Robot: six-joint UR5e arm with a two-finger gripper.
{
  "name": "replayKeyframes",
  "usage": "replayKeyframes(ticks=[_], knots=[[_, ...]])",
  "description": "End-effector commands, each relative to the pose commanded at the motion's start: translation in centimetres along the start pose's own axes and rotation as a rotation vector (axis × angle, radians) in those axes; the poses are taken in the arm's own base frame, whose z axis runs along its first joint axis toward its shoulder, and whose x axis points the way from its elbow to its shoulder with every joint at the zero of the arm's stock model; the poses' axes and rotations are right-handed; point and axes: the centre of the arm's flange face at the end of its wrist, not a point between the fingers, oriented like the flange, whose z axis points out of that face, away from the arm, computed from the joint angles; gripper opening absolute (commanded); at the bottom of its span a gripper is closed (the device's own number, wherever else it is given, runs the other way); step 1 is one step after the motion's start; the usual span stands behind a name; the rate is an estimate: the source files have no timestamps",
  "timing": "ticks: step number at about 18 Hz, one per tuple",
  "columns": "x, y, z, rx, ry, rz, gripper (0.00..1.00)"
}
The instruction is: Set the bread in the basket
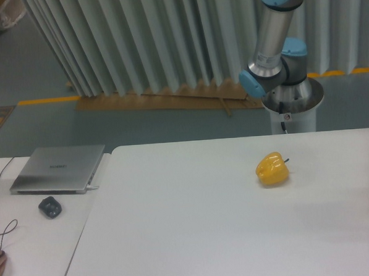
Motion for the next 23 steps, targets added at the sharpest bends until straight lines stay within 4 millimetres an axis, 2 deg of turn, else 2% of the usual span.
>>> replayKeyframes(ticks=[1,5,8,11,13,19,23], knots=[[0.2,0.0,-0.5,-0.001,-0.004,-0.003,1.0],[0.1,-2.2,-3.9,-0.012,-0.012,0.003,1.0],[-0.9,-4.9,-5.0,-0.003,-0.01,-0.008,1.0],[-1.5,-6.3,-5.2,0.007,-0.006,-0.048,1.0],[-1.6,-6.6,-5.4,0.005,-0.005,-0.045,1.0],[-2.3,-8.8,-6.8,-0.006,-0.011,-0.044,1.0],[-2.3,-9.0,-6.7,0.0,-0.007,-0.043,1.0]])
